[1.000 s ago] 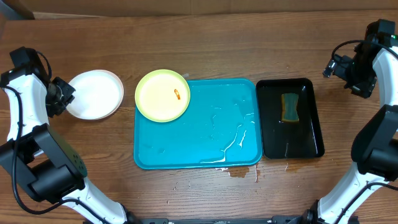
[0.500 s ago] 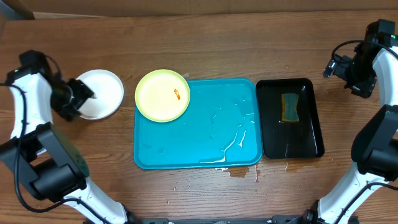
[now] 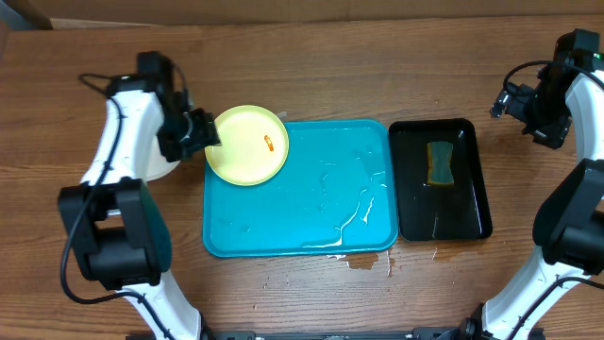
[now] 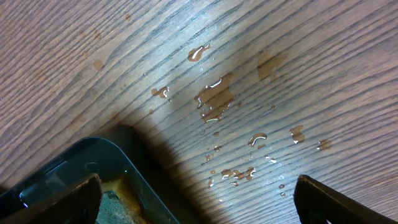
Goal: Clean dirty plates on tray and stack at the side
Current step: 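Move the left gripper to the yellow plate rim and grasp it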
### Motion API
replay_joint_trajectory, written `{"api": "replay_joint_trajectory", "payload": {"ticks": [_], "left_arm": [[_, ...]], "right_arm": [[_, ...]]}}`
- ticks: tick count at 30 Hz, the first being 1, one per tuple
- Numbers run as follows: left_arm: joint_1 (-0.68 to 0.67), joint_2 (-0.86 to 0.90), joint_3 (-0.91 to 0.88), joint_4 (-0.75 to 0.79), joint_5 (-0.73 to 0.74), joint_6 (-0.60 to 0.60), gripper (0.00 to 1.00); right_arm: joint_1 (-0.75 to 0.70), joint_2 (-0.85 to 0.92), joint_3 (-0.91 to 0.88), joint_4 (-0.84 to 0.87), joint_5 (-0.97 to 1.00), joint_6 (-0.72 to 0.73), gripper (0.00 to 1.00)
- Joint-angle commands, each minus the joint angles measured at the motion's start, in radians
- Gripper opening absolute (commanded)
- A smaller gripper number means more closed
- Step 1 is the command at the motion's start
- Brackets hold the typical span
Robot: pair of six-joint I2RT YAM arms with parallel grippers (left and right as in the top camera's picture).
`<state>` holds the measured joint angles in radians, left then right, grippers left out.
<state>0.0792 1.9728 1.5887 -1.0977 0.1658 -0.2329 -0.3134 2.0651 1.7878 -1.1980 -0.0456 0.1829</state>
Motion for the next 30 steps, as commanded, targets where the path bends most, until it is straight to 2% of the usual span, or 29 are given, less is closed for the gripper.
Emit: {"api": "replay_joint_trajectory", "payload": {"ticks": [1,6,11,20,23,30], "left_arm": [[-0.037,-0.031,-0.01,0.018,-0.117,-0.007,0.62],[-0.047,-0.031,-0.017,0.043,-0.126,-0.01,0.58],[-0.047,-0.031,-0.035,0.08,-0.125,-0.01,0.47],[-0.044,-0.031,-0.119,0.203,-0.132,-0.01,0.45],[-0.044,-0.031,-0.137,0.226,-0.132,-0.01,0.36],[-0.044,-0.031,-0.183,0.291,-0.144,-0.009,0.37]], "right_arm": [[-0.001,-0.028,0.013,0.001,0.0,0.004,1.0],[-0.001,-0.028,0.013,0.001,0.0,0.004,1.0],[-0.001,-0.028,0.013,0.001,0.0,0.004,1.0],[-0.001,-0.028,0.013,0.001,0.0,0.004,1.0],[-0.001,-0.028,0.013,0.001,0.0,0.004,1.0],[-0.001,-0.028,0.013,0.001,0.0,0.004,1.0]]}}
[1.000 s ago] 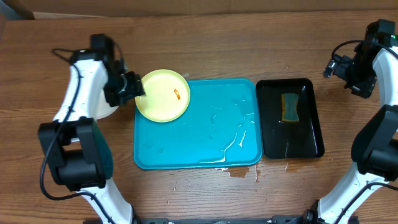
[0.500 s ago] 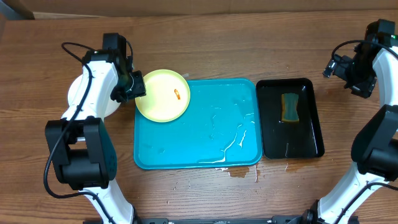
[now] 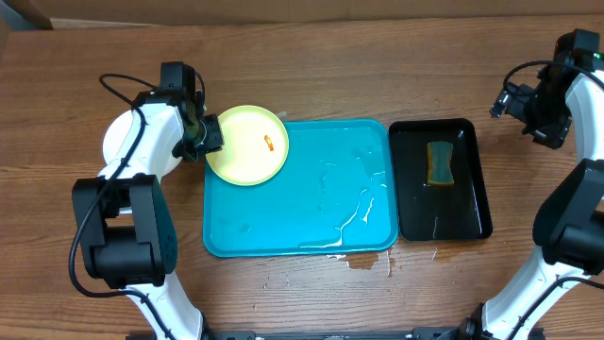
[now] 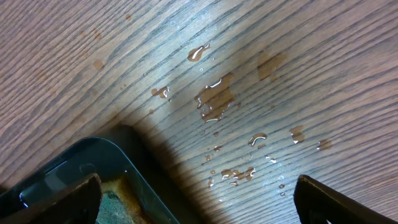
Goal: Clean dirty plates on tray and stack at the side
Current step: 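Move the left gripper to the yellow plate rim and grasp it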
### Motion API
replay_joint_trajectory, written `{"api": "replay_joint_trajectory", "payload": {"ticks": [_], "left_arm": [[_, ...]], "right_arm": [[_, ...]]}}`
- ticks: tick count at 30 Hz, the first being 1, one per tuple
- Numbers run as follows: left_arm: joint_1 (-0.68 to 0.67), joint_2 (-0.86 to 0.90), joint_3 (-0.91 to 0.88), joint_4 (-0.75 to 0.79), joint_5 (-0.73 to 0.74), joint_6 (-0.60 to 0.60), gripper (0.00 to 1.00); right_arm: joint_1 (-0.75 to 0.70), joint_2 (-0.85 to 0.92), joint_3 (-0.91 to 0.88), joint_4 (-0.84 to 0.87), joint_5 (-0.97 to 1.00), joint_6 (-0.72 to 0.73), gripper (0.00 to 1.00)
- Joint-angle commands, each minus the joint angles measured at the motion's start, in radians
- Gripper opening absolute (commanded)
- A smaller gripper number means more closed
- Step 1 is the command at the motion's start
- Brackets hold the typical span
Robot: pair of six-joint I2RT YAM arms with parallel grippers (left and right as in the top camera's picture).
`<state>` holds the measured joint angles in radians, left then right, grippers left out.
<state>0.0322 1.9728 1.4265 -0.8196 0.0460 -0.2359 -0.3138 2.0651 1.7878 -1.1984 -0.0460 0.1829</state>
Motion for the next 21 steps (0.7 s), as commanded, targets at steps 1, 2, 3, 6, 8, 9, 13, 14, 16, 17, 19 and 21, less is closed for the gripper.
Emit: {"api": "replay_joint_trajectory", "payload": {"ticks": [1,2,3,6,8,9,13,14,16,17,19,21], "left_arm": [[0.003,-0.031,-0.026,0.02,-0.032,-0.006,0.37],[0.003,-0.031,-0.032,0.029,-0.036,-0.005,0.37],[0.003,-0.031,-0.039,0.04,-0.035,-0.004,0.36],[0.003,-0.031,-0.055,0.063,-0.035,-0.004,0.36],[0.001,-0.031,-0.059,0.068,-0.035,-0.004,0.33],[0.001,-0.031,-0.059,0.069,-0.035,-0.004,0.31],[0.001,-0.031,-0.059,0.074,-0.026,-0.005,0.3],[0.001,-0.031,-0.059,0.076,-0.026,-0.005,0.3],[0.001,-0.031,-0.059,0.077,-0.019,-0.005,0.28],[0.0,-0.031,-0.059,0.077,-0.018,-0.005,0.26],[0.0,-0.031,-0.059,0.077,-0.016,-0.005,0.25],[0.0,-0.031,-0.059,0.077,-0.016,-0.005,0.25]], "right_arm": [[-0.001,-0.028,0.013,0.001,0.0,0.004,1.0],[-0.001,-0.028,0.013,0.002,0.0,0.004,1.0],[-0.001,-0.028,0.013,0.001,0.0,0.004,1.0],[-0.001,-0.028,0.013,0.001,0.0,0.004,1.0],[-0.001,-0.028,0.013,0.001,0.0,0.004,1.0],[-0.001,-0.028,0.013,0.001,0.0,0.004,1.0],[-0.001,-0.028,0.013,0.001,0.0,0.004,1.0],[-0.001,-0.028,0.013,0.001,0.0,0.004,1.0],[-0.001,-0.028,0.013,0.001,0.0,0.004,1.0],[-0.001,-0.028,0.013,0.001,0.0,0.004,1.0],[-0.001,-0.028,0.013,0.001,0.0,0.004,1.0],[-0.001,-0.028,0.013,0.001,0.0,0.004,1.0]]}}
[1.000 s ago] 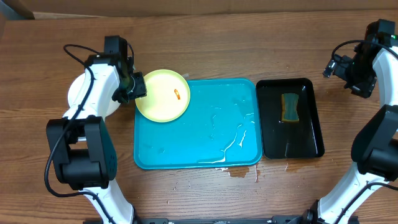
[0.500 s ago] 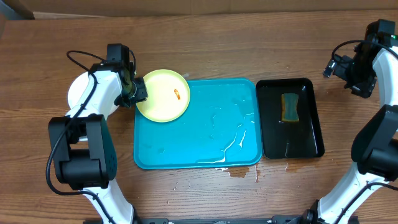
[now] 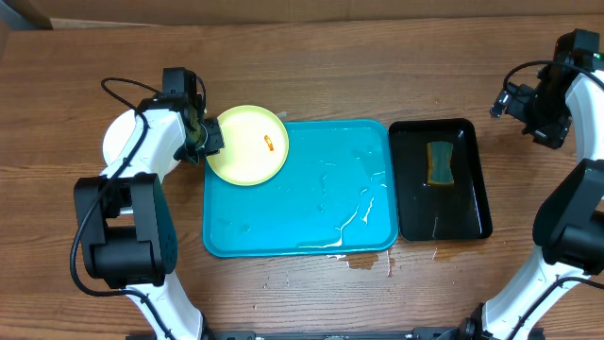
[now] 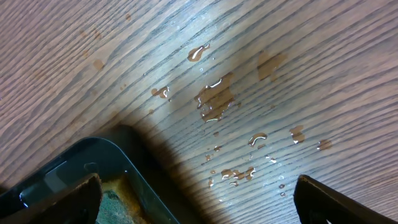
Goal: Clean dirty plates on tray and stack at the side
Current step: 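Move the left gripper to the yellow plate rim and grasp it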
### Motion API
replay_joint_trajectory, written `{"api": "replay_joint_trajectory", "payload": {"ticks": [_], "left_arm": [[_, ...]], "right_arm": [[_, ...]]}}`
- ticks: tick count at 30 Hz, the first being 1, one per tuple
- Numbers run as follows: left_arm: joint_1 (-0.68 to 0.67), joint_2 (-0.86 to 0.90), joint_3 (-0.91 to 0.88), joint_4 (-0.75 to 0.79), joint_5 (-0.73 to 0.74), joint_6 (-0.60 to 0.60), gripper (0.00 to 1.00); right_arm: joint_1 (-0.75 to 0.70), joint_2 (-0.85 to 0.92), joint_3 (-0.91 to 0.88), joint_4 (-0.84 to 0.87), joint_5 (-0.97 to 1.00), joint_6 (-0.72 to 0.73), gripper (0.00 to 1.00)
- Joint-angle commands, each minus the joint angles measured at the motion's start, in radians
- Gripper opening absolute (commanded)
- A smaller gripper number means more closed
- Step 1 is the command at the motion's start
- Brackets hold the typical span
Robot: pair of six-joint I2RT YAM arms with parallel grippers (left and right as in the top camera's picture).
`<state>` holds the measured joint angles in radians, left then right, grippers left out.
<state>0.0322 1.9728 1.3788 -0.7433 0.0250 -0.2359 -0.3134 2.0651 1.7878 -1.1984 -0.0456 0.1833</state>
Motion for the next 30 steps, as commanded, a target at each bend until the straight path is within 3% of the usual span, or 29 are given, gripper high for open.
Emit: {"api": "replay_joint_trajectory", "payload": {"ticks": [1,17,30], "left_arm": [[0.0,-0.031,-0.011,0.001,0.005,-0.005,0.24],[0.0,-0.031,-0.011,0.008,0.009,-0.004,0.26],[0.0,-0.031,-0.011,0.015,0.033,-0.004,0.23]], "right_arm": [[-0.001,-0.028,0.013,0.001,0.0,0.003,1.0],[-0.001,-0.028,0.013,0.001,0.0,0.003,1.0],[-0.001,-0.028,0.013,0.001,0.0,0.003,1.0]]}}
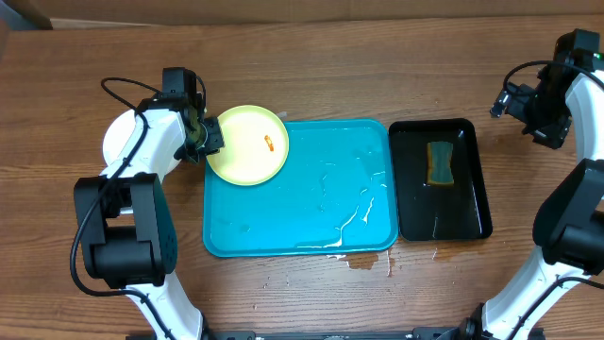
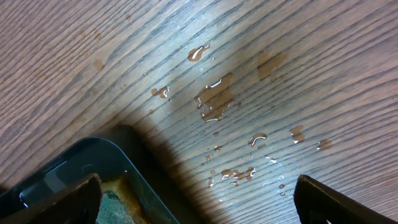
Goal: Clean dirty plates on tray and stack at the side
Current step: 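Move the left gripper to the yellow plate rim and grasp it, then slide the yellow plate toward tray center with the left gripper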
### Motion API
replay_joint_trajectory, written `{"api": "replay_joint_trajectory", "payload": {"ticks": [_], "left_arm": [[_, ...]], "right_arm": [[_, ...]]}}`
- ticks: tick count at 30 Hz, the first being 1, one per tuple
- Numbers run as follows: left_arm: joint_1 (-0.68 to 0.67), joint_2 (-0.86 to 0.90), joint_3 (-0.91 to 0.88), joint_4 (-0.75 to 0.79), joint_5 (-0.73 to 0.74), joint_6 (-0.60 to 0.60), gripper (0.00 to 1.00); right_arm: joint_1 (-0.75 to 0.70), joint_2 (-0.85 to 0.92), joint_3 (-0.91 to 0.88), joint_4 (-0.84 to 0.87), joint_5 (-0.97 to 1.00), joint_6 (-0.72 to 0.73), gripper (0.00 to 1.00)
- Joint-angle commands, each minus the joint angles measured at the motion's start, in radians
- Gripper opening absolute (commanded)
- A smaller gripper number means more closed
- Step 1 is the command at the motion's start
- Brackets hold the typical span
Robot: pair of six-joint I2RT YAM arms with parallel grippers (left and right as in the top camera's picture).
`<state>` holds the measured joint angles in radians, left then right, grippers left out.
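Note:
A yellow plate [image 1: 247,144] with a small orange smear [image 1: 268,144] lies on the far left corner of the wet teal tray [image 1: 311,222]. My left gripper [image 1: 209,139] is at the plate's left rim. The overhead view does not show whether its fingers have closed on the rim. A white plate [image 1: 117,144] sits on the table to the left, partly under the left arm. My right gripper [image 2: 199,208] stands open above the wood beside the far right corner of the black tray [image 2: 74,168], with nothing between its fingers [image 2: 339,199].
The black tray [image 1: 472,203] to the right of the teal tray holds a green and yellow sponge [image 1: 440,162]. Water drops [image 2: 214,99] lie on the wood under the right gripper. A small puddle [image 1: 363,262] sits at the teal tray's near edge.
At the oldest moment my left gripper was just left of the yellow plate's rim, apart from it. At the second moment it was at the rim and the arm had shifted. It has stayed there since. The right arm has not moved.

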<state>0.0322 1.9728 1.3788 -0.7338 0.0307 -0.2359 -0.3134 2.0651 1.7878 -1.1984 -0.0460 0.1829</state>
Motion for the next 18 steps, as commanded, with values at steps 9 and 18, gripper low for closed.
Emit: {"api": "replay_joint_trajectory", "payload": {"ticks": [9,18], "left_arm": [[0.0,-0.031,-0.011,0.003,0.087,-0.003,0.19],[-0.012,-0.031,-0.011,-0.013,0.102,-0.003,0.17]], "right_arm": [[-0.001,-0.028,0.013,0.002,0.0,0.004,1.0],[-0.001,-0.028,0.013,0.001,0.0,0.004,1.0]]}}
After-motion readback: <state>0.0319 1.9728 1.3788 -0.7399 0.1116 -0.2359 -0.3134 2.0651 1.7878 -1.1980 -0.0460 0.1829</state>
